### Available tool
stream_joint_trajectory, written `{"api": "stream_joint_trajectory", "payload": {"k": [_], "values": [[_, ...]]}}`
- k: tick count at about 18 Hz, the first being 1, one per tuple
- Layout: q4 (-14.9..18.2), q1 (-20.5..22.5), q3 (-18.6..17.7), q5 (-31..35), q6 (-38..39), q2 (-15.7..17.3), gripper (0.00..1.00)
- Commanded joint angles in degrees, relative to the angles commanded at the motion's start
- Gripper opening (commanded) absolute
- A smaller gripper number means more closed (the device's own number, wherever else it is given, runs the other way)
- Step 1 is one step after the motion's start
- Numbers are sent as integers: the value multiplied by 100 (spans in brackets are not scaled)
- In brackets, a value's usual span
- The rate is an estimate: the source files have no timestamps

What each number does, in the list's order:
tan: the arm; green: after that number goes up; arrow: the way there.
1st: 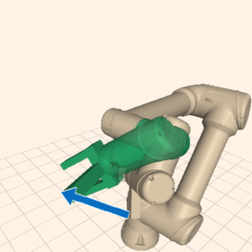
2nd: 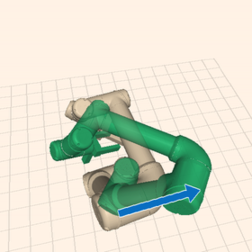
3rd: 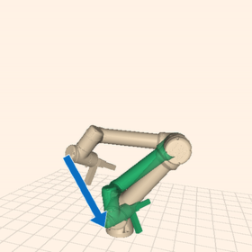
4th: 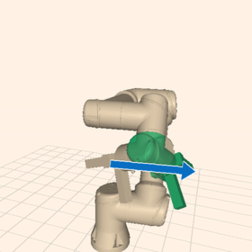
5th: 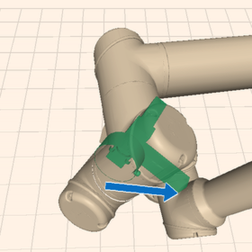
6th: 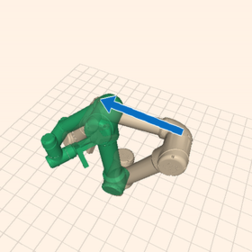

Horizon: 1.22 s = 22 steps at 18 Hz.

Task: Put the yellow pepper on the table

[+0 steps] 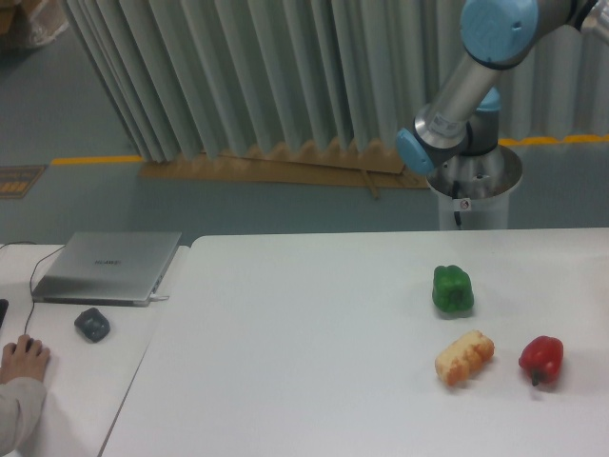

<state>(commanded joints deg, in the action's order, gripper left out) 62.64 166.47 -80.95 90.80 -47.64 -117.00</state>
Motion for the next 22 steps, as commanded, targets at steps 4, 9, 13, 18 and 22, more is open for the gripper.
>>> {"api": "stream_joint_trajectory", "payload": {"k": [4,9,13,18,22], "values": [[686,-262,-9,-606,366,493,24],[1013,-1105,-96,-564,1238,775,24],[1039,-1660,-333,-476,994,564,24],[987,-2109,-466,-150,651,397,27],[969,-2171,-589,34,431,344,26]]}}
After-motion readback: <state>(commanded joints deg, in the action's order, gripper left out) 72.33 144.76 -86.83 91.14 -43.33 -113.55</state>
